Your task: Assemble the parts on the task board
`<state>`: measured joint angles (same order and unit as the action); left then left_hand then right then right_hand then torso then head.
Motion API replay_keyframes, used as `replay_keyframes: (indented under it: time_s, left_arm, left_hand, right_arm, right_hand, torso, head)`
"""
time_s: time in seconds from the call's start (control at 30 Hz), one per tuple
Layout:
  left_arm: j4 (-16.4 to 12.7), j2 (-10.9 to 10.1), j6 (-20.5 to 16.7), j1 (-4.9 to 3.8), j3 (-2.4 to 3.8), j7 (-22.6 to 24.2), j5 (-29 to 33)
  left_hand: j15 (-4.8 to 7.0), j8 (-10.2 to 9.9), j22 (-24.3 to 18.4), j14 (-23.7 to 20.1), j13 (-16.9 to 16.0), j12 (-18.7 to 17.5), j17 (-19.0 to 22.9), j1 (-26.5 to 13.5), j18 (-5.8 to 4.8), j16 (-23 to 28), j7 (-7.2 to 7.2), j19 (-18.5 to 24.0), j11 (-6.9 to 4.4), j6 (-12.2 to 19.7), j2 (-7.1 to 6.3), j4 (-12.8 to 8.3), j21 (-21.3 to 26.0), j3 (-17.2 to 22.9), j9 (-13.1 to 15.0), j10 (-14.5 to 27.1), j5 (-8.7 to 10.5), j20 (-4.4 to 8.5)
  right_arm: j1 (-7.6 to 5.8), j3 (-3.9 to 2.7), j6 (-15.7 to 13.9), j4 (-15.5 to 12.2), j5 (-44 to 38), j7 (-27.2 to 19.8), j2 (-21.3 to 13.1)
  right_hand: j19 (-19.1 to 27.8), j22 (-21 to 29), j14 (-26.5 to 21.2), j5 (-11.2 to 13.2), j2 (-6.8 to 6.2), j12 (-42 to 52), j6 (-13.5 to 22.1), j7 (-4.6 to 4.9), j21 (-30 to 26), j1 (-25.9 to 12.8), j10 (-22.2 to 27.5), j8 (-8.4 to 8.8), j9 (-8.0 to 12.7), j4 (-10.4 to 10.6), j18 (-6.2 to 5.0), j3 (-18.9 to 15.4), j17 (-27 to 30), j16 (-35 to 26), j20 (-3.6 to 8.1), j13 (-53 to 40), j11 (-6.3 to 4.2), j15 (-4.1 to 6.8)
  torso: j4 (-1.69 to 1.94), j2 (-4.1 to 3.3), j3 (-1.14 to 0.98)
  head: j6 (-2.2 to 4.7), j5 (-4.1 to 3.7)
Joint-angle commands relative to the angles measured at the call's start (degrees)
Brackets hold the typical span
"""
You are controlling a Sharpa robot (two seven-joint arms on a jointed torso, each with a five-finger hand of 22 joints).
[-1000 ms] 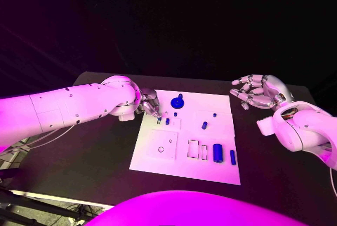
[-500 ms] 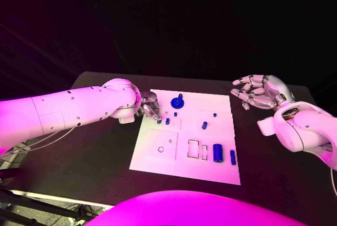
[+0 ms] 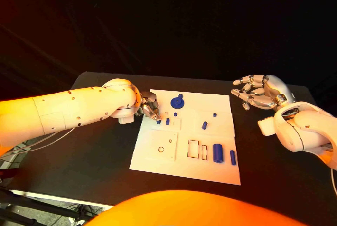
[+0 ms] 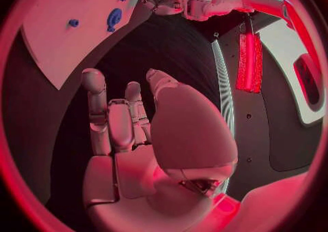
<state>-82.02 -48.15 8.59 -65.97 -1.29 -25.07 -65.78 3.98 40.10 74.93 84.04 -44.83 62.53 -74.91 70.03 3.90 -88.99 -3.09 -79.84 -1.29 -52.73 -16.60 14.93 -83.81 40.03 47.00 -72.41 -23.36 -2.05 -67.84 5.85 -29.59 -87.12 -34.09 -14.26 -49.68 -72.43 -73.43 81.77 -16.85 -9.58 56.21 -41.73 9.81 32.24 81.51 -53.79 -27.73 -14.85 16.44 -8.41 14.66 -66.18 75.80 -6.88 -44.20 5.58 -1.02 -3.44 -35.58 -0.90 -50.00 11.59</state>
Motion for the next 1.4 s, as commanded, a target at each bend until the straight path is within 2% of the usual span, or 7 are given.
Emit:
replay_keyframes:
  time_s: [0.03,1.13,1.4]
  left_arm:
    - [0.02,0.12,0.65,0.03,0.01,-0.08,-0.27]
    - [0.17,0.28,1.01,0.06,0.00,-0.87,-0.82]
    - [0.12,0.30,1.19,0.07,0.00,-0.95,-0.83]
  left_hand:
    - [0.51,-0.23,0.49,5.58,-0.06,0.17,-13.89,-0.08,-0.61,-0.29,0.13,-0.47,-0.11,-0.44,0.49,-11.53,-0.24,11.40,0.10,-0.33,-0.37,0.00]
    - [0.55,-0.36,0.57,5.58,0.03,0.05,-13.90,-0.29,-0.62,-0.29,0.18,-0.51,-0.16,-0.61,0.46,-11.77,-0.28,11.48,0.14,-0.42,-0.69,0.04]
    - [0.56,-0.38,0.60,5.59,0.00,0.05,-13.92,-0.32,-0.63,-0.31,0.19,-0.53,-0.17,-0.65,0.45,-11.83,-0.29,11.50,0.15,-0.46,-0.73,0.05]
  right_arm:
    - [0.06,-0.02,0.08,-0.03,-0.07,-0.86,0.00]
    - [0.13,-0.02,0.16,-0.01,-0.07,-0.87,-0.07]
    - [0.14,-0.02,0.20,0.01,-0.07,-0.89,-0.04]
  right_hand:
    - [-0.19,-0.04,-0.21,-0.38,0.12,0.18,0.08,0.30,-0.07,-0.63,-0.19,-0.21,-0.07,0.02,-0.28,0.16,-0.07,-0.26,0.06,-0.07,-0.36,0.14]
    - [-0.32,-0.07,-0.13,-0.48,0.02,0.29,0.08,0.26,-0.01,-0.73,-0.32,-0.35,-0.05,0.00,-0.26,0.35,-0.12,-0.24,0.09,0.02,-0.40,0.18]
    - [-0.32,-0.07,-0.13,-0.48,0.02,0.29,0.08,0.26,-0.01,-0.73,-0.32,-0.35,-0.05,0.00,-0.26,0.35,-0.12,-0.24,0.09,0.02,-0.40,0.18]
  torso:
    - [-0.01,0.01,-0.01]
    - [0.04,-0.01,0.01]
    - [-0.04,0.00,0.00]
  head:
    - [0.00,-0.01]
    - [0.00,-0.06]
    - [0.00,0.04]
